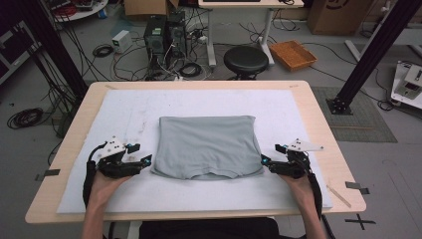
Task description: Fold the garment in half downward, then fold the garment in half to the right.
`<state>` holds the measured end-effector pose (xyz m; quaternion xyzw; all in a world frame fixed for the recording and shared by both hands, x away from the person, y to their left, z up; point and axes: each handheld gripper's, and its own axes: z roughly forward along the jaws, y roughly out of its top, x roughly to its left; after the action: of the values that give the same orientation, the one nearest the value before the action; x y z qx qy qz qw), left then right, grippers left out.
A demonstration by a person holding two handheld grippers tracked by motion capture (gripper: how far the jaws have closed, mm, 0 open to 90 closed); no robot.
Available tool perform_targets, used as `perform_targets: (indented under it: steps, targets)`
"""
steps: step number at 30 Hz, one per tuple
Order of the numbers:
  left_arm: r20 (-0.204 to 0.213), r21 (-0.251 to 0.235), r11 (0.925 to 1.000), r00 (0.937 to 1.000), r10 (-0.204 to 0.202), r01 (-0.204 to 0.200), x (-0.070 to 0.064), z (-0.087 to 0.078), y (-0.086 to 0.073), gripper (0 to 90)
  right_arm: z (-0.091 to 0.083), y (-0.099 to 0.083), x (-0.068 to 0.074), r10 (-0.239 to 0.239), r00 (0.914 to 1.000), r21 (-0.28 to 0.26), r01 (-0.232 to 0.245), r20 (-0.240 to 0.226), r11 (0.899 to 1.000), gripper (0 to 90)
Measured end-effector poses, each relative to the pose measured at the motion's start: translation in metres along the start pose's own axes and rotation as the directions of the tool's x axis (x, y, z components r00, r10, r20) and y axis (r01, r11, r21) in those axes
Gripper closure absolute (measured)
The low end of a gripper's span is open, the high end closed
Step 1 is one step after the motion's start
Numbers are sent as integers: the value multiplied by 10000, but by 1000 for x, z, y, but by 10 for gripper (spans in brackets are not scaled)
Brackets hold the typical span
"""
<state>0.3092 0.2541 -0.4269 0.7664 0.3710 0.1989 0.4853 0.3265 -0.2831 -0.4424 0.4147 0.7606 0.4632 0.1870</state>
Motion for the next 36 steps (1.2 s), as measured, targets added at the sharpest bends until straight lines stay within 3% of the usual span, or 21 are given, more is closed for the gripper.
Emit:
perform_targets:
  steps: [6,10,14,18,22,28,36]
  targets:
    - [50,169,9999,10000,-32,31,-7,0,4,341,-2,1,1,-27,10000,-64,27,-2,10000,260]
    - [-149,323,9989,9993,-350,354,-12,2,6,341,-3,2,1,-86,10000,-129,87,20,9999,261]
    - [-377,609,9974,9987,-349,372,-19,9,7,341,-4,5,3,-131,9999,-170,131,-1,9998,261]
    - [-510,1089,9925,9975,-496,549,-22,17,4,344,-3,6,6,-312,9995,-143,312,-21,9994,261]
    - [-372,1336,9875,9961,-796,839,-26,24,3,369,-4,6,7,-337,9994,-194,336,-28,9992,261]
    - [-312,1836,9784,9954,-907,949,-34,34,0,380,-6,6,8,-350,9994,-185,350,-9,9992,262]
    - [-450,2116,9706,9931,-1078,1150,-32,32,-7,394,-4,8,10,-426,9991,-160,425,-52,9990,263]
